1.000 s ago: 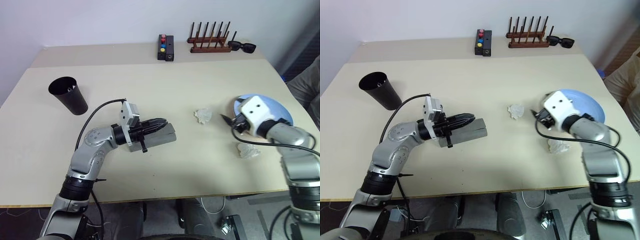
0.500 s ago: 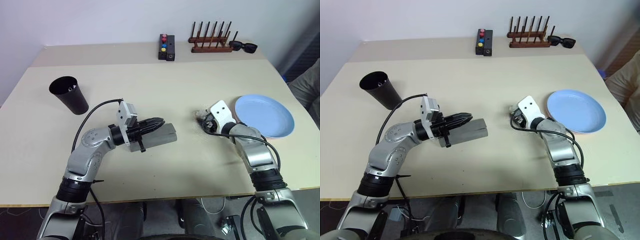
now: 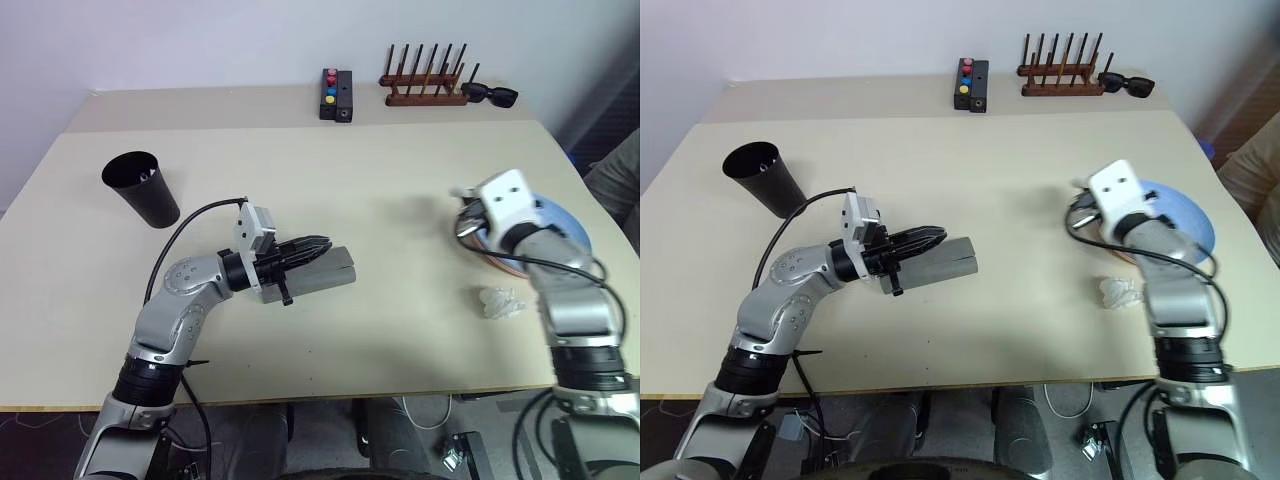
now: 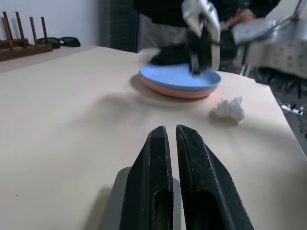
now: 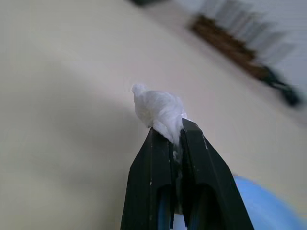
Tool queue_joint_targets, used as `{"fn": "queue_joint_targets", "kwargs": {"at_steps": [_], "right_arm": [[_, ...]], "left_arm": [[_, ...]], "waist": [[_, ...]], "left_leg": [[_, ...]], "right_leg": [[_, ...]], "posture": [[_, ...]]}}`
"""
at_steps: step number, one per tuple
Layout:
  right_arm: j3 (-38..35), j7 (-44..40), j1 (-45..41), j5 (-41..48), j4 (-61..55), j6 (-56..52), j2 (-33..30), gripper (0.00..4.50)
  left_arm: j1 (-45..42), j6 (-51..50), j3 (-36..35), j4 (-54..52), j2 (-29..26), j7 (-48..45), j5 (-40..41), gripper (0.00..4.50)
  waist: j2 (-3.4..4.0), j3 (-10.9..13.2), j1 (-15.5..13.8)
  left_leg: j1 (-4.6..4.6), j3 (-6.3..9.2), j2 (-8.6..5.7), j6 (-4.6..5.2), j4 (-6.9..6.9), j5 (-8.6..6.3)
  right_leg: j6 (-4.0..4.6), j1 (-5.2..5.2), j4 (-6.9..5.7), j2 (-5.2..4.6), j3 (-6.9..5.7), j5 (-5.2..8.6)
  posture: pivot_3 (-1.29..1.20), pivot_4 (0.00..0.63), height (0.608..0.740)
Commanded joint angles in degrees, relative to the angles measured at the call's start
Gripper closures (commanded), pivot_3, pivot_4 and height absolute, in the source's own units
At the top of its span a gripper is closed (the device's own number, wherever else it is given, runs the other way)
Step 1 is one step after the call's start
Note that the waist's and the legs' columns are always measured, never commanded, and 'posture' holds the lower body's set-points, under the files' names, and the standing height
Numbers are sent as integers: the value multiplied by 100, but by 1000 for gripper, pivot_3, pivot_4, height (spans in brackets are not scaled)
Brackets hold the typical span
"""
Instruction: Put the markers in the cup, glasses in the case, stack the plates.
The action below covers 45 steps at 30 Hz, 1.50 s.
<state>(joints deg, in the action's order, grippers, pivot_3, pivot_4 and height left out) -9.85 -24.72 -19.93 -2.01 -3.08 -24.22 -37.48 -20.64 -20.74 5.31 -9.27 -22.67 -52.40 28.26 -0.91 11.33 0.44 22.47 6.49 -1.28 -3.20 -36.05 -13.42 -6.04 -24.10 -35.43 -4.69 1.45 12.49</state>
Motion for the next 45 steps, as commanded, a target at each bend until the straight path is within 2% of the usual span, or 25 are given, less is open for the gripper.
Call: {"fn": "queue_joint_targets", "kwargs": {"at_steps": [1,2,5,8,10,13,18,23,27,32,35,39,43,45], "right_arm": [[-499,69,336,34,-30,-162,-255,4452],[-575,40,401,114,-34,-194,-273,4452],[-753,31,563,226,22,-189,-305,3528],[-884,-37,694,317,-19,-40,-342,1929],[-1034,-154,845,413,-65,158,-401,1067],[-1323,-544,1106,834,-230,373,-434,1067],[-1747,-1701,2011,2031,-1050,231,-392,1067],[-1865,-2287,2992,2513,-1459,-64,-494,1067],[-1643,-2341,3375,2287,-1397,7,-588,1067],[-1301,-2103,3296,1812,-956,227,-630,1067],[-1228,-2089,3221,1827,-950,241,-617,2396],[-1222,-2148,3082,1918,-965,315,-633,4439],[-1355,-1961,2353,2380,-1199,287,-410,4439],[-1271,-1640,1894,2191,-940,369,-364,4439]], "left_arm": [[-192,-7,34,-83,82,-44,73,4240],[-226,-8,48,-55,98,-56,61,4240],[-313,-16,88,-12,143,-111,70,4240],[-346,-23,86,10,172,-132,54,4240],[-343,-26,83,13,177,-143,49,4240],[-307,-41,79,-7,160,-170,62,4240],[-258,-157,130,-62,61,-402,139,4240],[-257,-189,135,-29,-19,-621,130,4240],[-257,-133,130,38,-1,-652,80,4240],[-252,-71,128,79,13,-641,19,4240],[-244,-24,108,101,6,-612,-14,4240],[-184,10,97,79,-15,-576,-20,4240],[-113,60,81,59,-21,-524,-39,4240],[-80,83,69,46,-26,-486,-46,4240]], "waist": [[0,0,21],[0,0,40],[5,-1,88],[8,-3,75],[8,-3,52],[8,-3,19],[7,-2,29],[7,-2,30],[7,-2,32],[7,-2,26],[7,-2,24],[7,-2,23],[8,-1,63],[8,-2,49]], "left_leg": [[0,0,0,0,0,0],[0,-1,0,0,0,0],[-8,-3,3,1,3,0],[-10,-4,3,1,2,0],[-7,-4,3,1,0,0],[-3,-4,1,1,-1,0],[-7,-2,2,2,1,-1],[-10,-2,3,2,-2,-1],[-9,-3,3,2,-5,-1],[-9,-3,3,1,-4,-2],[-8,-3,3,1,-4,-2],[-8,-3,3,1,-4,-2],[-11,-4,4,1,-4,-2],[-12,-4,5,1,-3,-2]], "right_leg": [[0,0,1,0,1,0],[0,0,2,0,1,0],[2,0,-4,1,1,-1],[3,0,-5,2,1,-1],[3,0,-4,2,1,-2],[1,2,1,1,1,-2],[-1,9,5,1,1,-2],[-20,13,6,1,0,12],[-20,14,9,1,1,13],[-19,14,10,1,0,13],[-19,14,12,0,0,13],[-19,14,12,0,0,13],[-18,14,12,1,1,11],[-17,14,11,1,0,10]], "posture": [[0,150,739],[0,150,739],[0,150,739],[0,150,739],[0,150,739],[0,150,739],[0,150,739],[0,150,739],[0,150,739],[0,150,739],[0,150,739],[0,150,739],[0,150,739],[0,150,739]]}}
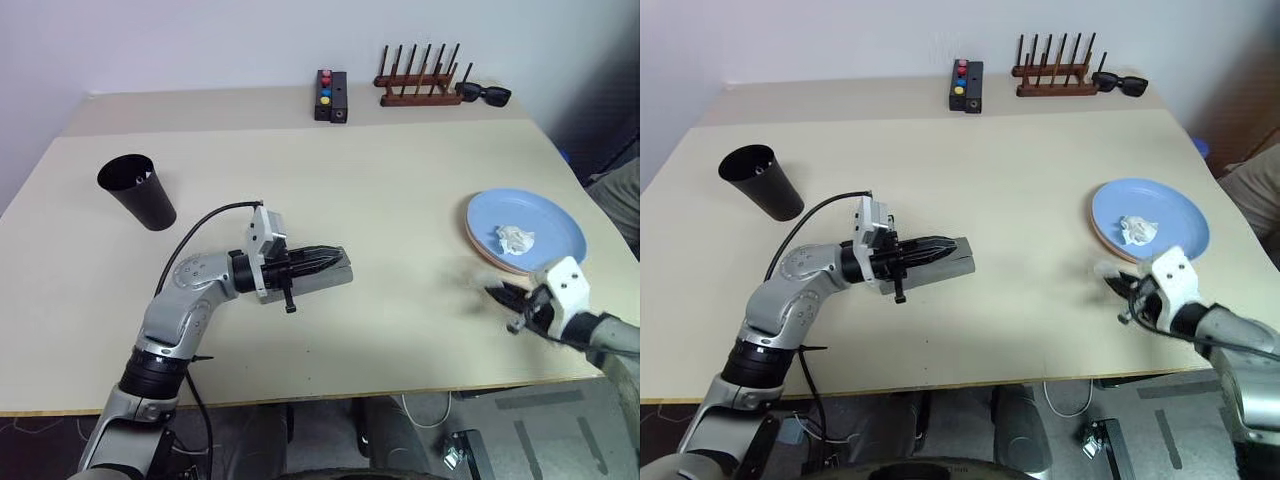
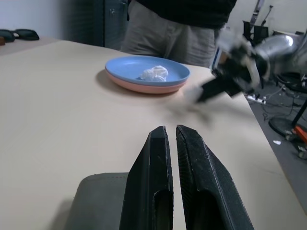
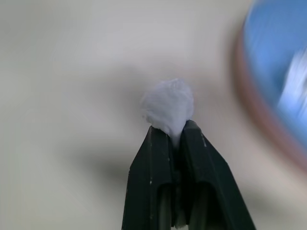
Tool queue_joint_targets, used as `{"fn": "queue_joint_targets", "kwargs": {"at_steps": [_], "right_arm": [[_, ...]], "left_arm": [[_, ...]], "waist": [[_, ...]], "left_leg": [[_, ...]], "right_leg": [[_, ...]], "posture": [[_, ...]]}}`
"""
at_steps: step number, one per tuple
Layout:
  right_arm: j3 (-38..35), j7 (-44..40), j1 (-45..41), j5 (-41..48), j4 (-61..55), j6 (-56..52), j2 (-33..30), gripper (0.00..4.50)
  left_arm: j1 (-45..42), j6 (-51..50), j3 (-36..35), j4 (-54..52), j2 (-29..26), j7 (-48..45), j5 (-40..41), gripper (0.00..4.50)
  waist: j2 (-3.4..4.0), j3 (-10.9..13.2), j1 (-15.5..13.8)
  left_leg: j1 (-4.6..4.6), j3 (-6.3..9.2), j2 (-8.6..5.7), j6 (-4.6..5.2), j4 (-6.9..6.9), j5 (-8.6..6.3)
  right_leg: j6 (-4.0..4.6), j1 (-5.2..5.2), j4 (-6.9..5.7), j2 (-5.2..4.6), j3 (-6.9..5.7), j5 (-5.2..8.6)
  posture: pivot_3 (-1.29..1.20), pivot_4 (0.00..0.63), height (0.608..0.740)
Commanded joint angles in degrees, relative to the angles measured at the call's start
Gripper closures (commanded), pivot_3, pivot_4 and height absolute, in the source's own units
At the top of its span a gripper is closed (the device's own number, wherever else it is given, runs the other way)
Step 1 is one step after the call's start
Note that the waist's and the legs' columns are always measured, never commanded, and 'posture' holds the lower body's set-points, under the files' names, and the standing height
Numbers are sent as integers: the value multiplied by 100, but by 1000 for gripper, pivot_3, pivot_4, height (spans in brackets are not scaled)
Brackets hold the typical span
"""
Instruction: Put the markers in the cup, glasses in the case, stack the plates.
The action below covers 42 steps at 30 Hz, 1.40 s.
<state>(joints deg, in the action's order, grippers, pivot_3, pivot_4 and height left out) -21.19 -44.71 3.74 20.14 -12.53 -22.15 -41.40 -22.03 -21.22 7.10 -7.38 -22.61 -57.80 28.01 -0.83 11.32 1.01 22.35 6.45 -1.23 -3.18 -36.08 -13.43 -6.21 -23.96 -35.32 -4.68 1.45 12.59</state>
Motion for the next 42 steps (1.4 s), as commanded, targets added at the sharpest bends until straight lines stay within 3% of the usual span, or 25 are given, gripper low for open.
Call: {"fn": "queue_joint_targets", "kwargs": {"at_steps": [1,8,9,11,17,23,28,34,42], "right_arm": [[-76,517,-660,-162,169,222,32,4439],[460,1555,-1971,-1051,1823,632,228,4439],[525,1579,-2090,-1096,2023,698,252,4196],[593,1572,-2222,-1134,2274,820,264,3603],[621,1707,-2501,-1251,2732,1192,207,550],[528,1181,-2595,-733,2436,1539,280,550],[728,4,-2311,91,1624,1112,194,550],[1041,-680,-2273,285,1524,765,141,550],[1232,-880,-2746,67,2187,1011,244,550]], "left_arm": [[69,141,-113,-147,-36,72,-19,4240],[228,174,-176,-260,-103,238,-20,4240],[268,168,-204,-306,-125,281,-18,4240],[317,155,-238,-375,-148,353,-17,4240],[443,208,-431,-479,-219,641,-46,4240],[799,462,-1079,-389,-451,1003,-127,4240],[1687,636,-2091,-569,-836,1339,-110,4240],[2734,853,-3151,-595,-1124,1530,-98,4240],[2936,817,-3444,-644,-1205,1632,-37,4240]], "waist": [[0,0,-16],[-4,0,-33],[-2,1,-26],[-1,1,-15],[0,1,-7],[0,1,11],[2,3,34],[1,3,-17],[2,3,-20]], "left_leg": [[1,1,0,0,0,0],[8,1,-4,0,2,0],[7,1,-3,0,4,0],[5,1,-3,0,7,0],[4,1,-3,0,4,0],[2,1,-2,0,9,0],[-1,2,3,2,15,-1],[4,1,1,1,1,-1],[6,0,2,0,7,-2]], "right_leg": [[0,0,0,0,-1,0],[22,1,10,-2,0,-14],[23,1,10,-1,0,-14],[23,0,10,-1,0,-14],[21,0,8,-1,0,-15],[21,-1,8,0,0,-16],[21,-2,7,2,0,-15],[23,1,12,-1,0,-14],[12,-3,13,-2,-2,-6]], "posture": [[0,150,739],[0,150,739],[0,150,739],[0,150,739],[0,150,739],[0,150,739],[0,150,739],[0,150,739],[0,150,739]]}}
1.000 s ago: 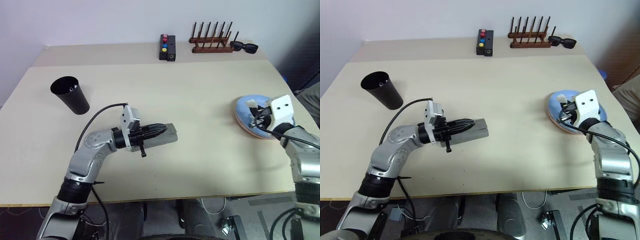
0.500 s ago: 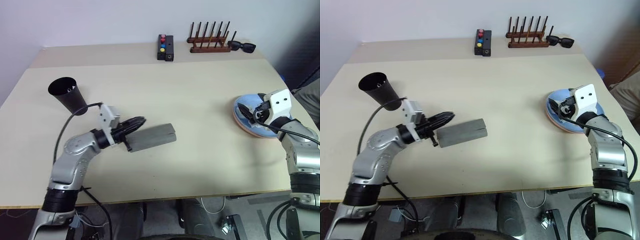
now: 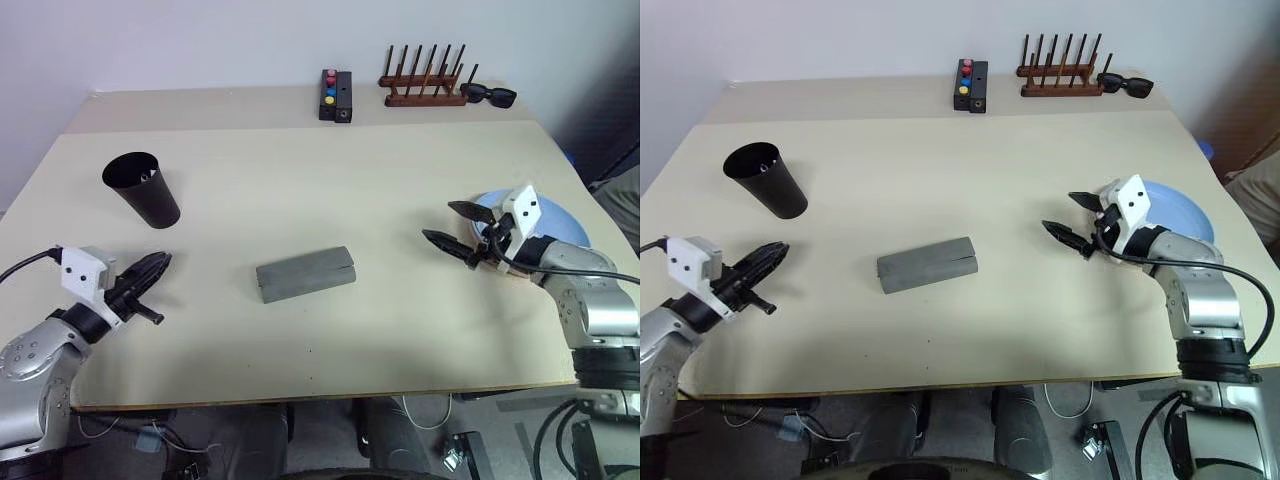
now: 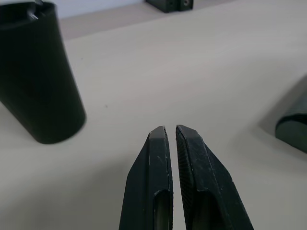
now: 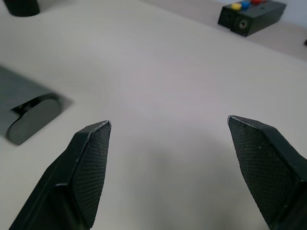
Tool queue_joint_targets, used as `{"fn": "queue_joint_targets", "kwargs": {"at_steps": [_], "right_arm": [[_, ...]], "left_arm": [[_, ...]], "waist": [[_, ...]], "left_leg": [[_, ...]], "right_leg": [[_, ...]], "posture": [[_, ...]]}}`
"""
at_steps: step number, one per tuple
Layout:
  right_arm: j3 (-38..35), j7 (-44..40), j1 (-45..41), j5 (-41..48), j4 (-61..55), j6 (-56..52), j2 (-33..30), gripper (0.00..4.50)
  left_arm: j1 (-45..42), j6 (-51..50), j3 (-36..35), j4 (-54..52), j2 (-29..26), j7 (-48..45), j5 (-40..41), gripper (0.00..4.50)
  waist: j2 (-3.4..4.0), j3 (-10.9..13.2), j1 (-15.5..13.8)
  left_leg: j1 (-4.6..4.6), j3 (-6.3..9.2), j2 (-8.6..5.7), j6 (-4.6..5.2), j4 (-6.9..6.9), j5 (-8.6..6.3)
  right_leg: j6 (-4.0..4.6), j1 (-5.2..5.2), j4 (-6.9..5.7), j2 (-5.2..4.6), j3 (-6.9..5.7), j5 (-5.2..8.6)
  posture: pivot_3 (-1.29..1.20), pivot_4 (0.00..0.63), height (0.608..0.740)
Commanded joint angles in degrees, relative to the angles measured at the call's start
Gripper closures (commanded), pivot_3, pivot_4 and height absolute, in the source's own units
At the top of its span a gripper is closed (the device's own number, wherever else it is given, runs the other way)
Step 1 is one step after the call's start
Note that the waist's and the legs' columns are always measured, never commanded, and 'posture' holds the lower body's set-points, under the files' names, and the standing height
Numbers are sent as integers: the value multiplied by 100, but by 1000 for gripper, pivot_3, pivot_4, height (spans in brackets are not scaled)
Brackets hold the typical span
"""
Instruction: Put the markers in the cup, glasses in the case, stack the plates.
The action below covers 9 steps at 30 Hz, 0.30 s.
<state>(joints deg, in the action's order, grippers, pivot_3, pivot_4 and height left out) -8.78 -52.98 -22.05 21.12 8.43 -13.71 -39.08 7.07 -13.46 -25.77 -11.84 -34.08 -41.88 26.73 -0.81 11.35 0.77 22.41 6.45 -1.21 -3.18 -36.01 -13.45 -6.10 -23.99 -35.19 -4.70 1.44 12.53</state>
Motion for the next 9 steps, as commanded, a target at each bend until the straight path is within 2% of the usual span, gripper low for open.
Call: {"fn": "queue_joint_targets", "kwargs": {"at_steps": [1,9], "right_arm": [[7,-52,-193,-56,148,212,32,550],[198,-71,-297,-187,394,397,220,550]], "left_arm": [[28,27,-149,-214,-48,63,93,4240],[155,-73,-144,-446,72,298,117,4240]], "waist": [[0,0,6],[0,0,19]], "left_leg": [[0,0,0,0,3,0],[-1,-1,1,0,5,0]], "right_leg": [[2,-1,0,0,0,-1],[13,-4,-1,1,0,-9]], "posture": [[0,150,739],[0,150,739]]}}
